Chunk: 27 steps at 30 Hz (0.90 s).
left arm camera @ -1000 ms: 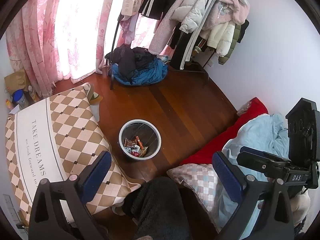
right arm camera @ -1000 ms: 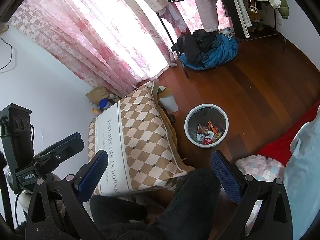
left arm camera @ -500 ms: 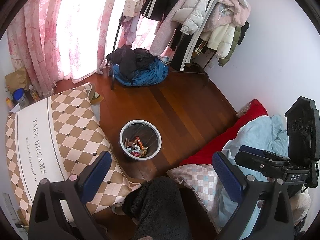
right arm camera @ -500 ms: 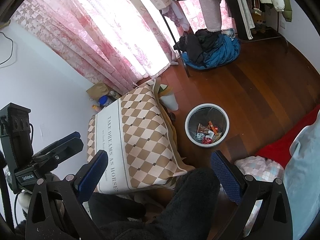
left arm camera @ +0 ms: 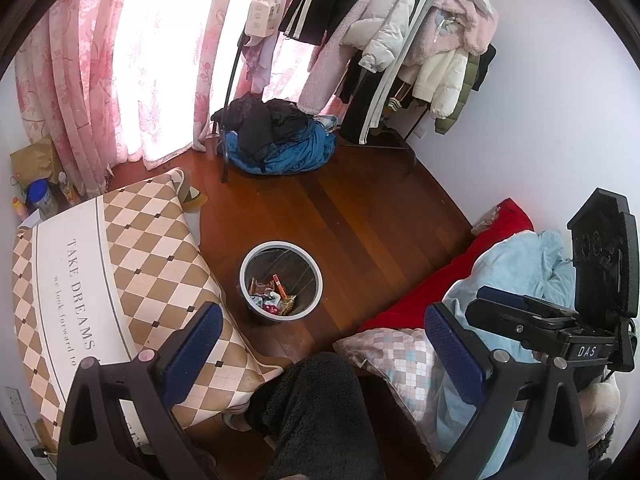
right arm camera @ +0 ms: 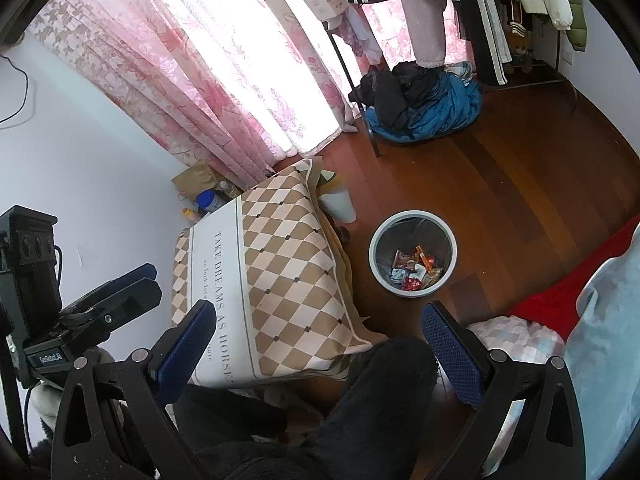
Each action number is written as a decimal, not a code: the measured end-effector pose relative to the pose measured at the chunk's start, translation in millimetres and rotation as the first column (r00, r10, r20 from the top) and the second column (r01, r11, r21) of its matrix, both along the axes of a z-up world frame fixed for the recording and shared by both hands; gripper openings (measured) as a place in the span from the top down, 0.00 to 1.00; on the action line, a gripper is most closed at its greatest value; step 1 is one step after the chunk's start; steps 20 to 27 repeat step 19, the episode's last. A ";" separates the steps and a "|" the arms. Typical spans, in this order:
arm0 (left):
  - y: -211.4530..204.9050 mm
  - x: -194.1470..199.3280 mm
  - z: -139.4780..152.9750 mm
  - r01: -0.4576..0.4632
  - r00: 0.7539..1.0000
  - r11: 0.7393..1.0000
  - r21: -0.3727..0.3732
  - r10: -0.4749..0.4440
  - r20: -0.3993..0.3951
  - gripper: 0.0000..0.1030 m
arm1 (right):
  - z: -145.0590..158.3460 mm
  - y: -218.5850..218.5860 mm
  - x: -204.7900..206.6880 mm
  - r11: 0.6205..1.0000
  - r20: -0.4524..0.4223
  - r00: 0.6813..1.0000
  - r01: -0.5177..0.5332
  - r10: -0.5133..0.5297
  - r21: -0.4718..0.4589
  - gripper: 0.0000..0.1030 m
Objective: Collect trash
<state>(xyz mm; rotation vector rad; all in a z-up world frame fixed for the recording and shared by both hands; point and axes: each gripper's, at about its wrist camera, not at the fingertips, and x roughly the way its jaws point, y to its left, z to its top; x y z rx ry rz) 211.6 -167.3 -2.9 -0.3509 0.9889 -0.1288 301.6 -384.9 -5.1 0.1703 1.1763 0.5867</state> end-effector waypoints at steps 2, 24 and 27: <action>0.6 -0.9 -0.3 0.002 1.000 1.000 -0.003 -0.002 0.000 0.00 | -0.2 -1.7 -0.9 1.000 0.000 1.000 -0.001 0.001 0.004 0.00; 3.1 -2.1 0.2 0.007 1.000 1.000 -0.007 -0.007 -0.002 0.00 | 1.5 -0.4 -1.0 1.000 0.002 1.000 -0.006 0.006 0.001 0.00; 3.1 -2.1 0.2 0.007 1.000 1.000 -0.007 -0.007 -0.002 0.00 | 1.5 -0.4 -1.0 1.000 0.002 1.000 -0.006 0.006 0.001 0.00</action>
